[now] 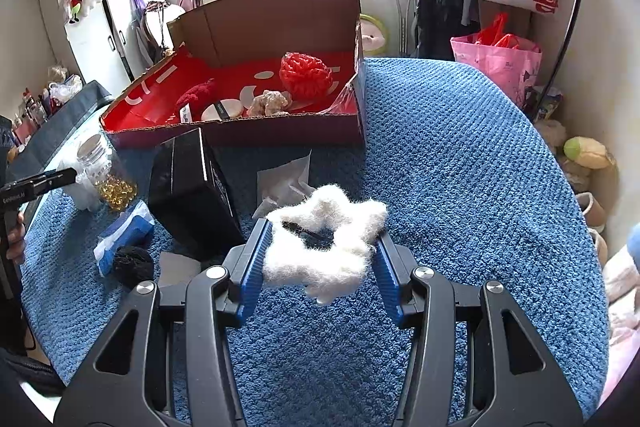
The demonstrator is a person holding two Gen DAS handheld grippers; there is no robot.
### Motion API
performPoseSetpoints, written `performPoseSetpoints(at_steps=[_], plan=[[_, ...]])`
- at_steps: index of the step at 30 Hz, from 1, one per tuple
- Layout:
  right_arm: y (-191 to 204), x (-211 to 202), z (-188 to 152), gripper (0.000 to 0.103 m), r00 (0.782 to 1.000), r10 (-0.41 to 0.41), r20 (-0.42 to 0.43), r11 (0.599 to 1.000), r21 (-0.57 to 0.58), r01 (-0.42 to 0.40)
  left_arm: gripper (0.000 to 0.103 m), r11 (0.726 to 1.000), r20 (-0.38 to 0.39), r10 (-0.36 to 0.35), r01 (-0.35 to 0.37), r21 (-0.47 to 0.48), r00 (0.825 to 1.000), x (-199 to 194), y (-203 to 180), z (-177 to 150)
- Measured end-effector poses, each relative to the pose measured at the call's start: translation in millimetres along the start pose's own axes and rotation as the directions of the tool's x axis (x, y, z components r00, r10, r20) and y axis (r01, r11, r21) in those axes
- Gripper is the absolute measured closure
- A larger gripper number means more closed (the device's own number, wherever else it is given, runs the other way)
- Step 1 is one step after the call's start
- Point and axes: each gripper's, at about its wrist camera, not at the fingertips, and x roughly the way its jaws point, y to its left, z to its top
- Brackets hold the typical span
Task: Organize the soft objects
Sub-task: 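Carry the bath sponge in the left tool while the right tool carries the hair tie into the box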
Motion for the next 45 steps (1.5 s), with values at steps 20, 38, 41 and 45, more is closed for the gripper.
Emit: performPoseSetpoints(at_steps=[20,38,41,45], plan=[[7.9,-8.9,66.2,0.056,0.996,0.000,0.092,0.995,-0.097,0.009,0.059,0.997,0.065,-0.020,0.015,0.073,0.998,-20.5,-5.3,79.4],[53.7,94.4,194.4,0.056,0.988,0.150,-0.043,0.958,-0.242,-0.156,0.059,0.979,-0.088,-0.086,0.100,0.180,0.992,92.6,-48.4,194.7],[55.7,125.0,215.6,0.056,0.987,0.135,-0.086,0.964,-0.221,-0.151,0.059,0.981,-0.125,-0.060,0.082,0.178,0.990,124.8,-53.3,214.9],[50.6,166.0,234.3,0.056,0.986,0.078,-0.149,0.977,-0.183,-0.105,0.059,0.982,-0.155,0.017,0.013,0.189,0.988,158.4,-52.7,231.9]])
